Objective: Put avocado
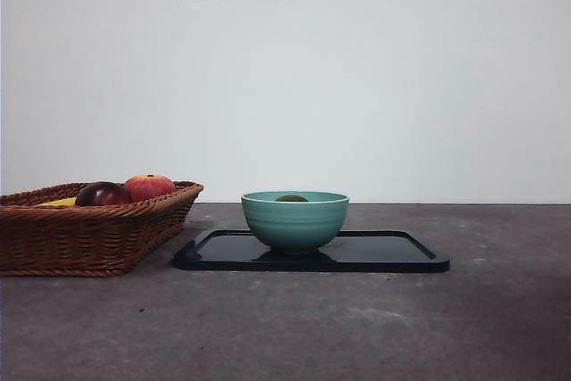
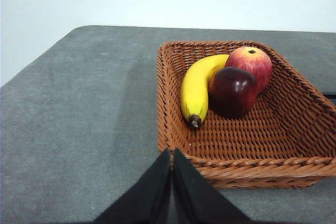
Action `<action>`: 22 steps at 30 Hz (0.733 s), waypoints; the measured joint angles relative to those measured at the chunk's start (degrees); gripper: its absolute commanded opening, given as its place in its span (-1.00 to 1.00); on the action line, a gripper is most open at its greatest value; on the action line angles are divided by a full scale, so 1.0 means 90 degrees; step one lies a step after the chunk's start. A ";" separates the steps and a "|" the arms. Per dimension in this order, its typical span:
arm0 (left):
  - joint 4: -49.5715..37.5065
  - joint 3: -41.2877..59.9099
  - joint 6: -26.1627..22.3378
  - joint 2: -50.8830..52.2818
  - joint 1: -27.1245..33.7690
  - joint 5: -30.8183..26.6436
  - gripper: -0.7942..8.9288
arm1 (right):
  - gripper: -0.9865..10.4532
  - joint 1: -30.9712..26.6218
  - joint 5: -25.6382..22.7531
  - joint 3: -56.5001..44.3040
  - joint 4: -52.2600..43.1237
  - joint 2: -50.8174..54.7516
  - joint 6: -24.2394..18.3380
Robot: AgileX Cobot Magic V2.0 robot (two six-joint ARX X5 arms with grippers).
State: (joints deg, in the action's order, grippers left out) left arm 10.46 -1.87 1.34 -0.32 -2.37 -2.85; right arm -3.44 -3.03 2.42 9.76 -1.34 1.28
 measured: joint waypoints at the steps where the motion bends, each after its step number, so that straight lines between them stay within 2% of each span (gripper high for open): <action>1: -0.0002 0.0000 0.0000 0.0000 0.0000 0.0000 -0.82 | -0.80 -0.0002 0.0000 -0.0053 0.0010 0.0000 0.0000; 22: -0.0002 0.0000 0.0000 0.0000 0.0000 0.0000 -0.82 | -0.80 -0.0002 0.0002 -0.0148 -0.0015 0.0121 -0.0049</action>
